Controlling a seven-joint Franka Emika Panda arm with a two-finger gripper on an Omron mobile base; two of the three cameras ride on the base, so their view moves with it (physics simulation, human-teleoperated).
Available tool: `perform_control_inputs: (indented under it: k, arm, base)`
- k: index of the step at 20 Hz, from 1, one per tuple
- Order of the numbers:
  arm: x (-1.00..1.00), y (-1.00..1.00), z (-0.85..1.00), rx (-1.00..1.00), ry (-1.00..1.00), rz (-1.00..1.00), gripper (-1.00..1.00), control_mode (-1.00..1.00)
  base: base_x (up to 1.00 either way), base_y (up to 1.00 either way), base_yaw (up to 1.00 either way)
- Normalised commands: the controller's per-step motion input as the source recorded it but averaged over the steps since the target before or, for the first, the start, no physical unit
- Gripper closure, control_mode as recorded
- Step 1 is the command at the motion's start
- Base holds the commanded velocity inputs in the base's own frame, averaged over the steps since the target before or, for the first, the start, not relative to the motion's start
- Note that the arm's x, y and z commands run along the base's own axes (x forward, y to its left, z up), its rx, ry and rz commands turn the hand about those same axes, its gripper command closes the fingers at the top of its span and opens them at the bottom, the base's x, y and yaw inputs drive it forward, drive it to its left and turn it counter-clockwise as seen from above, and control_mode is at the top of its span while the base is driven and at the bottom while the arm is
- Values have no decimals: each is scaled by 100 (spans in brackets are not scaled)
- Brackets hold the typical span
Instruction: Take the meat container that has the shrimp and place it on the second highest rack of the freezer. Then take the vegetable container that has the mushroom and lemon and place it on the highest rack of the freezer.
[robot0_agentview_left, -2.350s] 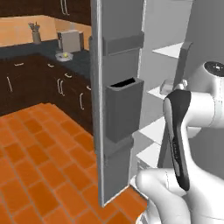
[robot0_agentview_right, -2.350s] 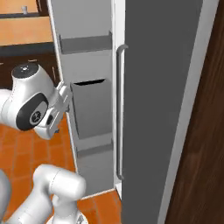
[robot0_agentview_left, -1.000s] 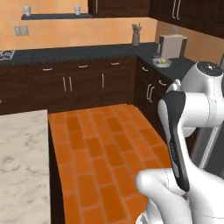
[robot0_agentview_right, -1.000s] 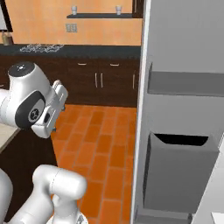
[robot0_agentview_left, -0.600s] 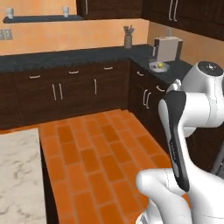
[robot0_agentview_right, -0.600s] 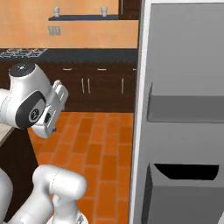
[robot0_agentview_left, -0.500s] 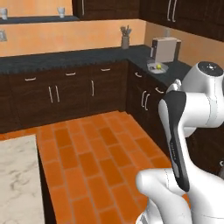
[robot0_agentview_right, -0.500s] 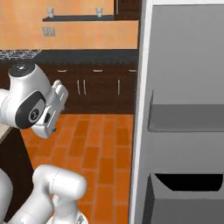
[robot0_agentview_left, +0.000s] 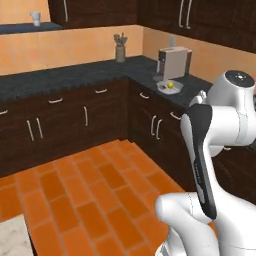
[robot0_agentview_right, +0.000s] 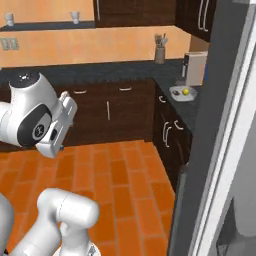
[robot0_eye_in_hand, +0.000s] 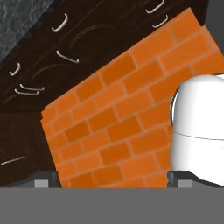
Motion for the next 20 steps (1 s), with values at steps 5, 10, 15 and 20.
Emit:
perform_control_inputs:
  k: [5,10,15,20]
  arm:
    - [0,0,0,0,0,0,-100,100]
    - [0,0,0,0,0,0,-100,100]
    - [0,0,0,0,0,0,-100,100]
    - [0,0,0,0,0,0,-100,100]
  base:
    - [93,21,-49]
    - [90,42,-53]
    - [85,47,-56]
    - [67,35,-63]
